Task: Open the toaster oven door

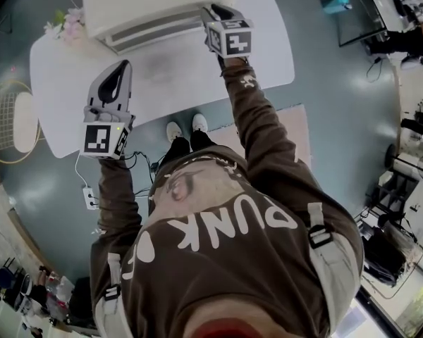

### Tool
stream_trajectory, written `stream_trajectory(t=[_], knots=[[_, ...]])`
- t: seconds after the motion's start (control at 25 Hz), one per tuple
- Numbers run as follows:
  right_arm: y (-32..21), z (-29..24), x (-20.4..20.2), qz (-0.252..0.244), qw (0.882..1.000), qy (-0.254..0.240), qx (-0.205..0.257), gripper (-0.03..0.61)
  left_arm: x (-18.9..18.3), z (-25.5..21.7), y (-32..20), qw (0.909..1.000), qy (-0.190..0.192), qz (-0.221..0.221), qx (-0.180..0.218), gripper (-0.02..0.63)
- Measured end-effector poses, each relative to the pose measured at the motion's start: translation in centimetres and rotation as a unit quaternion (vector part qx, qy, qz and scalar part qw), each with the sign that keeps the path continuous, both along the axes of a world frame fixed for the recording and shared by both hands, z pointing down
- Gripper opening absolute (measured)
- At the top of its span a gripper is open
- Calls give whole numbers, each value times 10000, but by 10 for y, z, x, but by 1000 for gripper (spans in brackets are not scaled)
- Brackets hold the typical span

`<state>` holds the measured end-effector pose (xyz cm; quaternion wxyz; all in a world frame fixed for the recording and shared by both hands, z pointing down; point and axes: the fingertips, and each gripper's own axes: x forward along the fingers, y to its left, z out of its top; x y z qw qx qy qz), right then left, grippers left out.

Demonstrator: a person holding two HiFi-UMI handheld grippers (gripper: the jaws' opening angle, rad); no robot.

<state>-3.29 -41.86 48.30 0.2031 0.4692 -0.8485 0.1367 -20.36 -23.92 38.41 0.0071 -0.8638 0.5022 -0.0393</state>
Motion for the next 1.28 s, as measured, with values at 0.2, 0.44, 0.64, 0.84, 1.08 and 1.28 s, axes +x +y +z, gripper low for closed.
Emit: stream_trajectory(t=[0.2, 0.44, 0.64, 0.84, 1.08, 1.28], knots=[[-1, 1, -16, -183, 9996, 47, -199, 65, 1, 3, -7, 10000, -4, -18, -49, 3], [3, 10, -17, -265, 9981, 535, -116, 52, 13, 5, -18, 10000, 19, 52, -60, 3], [21, 3, -14, -297, 9991, 273, -93, 57, 17, -1, -21, 10000, 1, 88, 19, 3], [64, 22, 5, -391, 9981, 408, -237, 73, 19, -9, -21, 9999, -6, 55, 97, 3], [128, 72, 24, -497, 9927, 1064, -280, 64, 17, -12, -19, 9999, -7, 8, 134, 3], [160, 116, 37, -484, 9886, 1388, -338, 14, 20, -13, -17, 9999, -26, 14, 128, 3]])
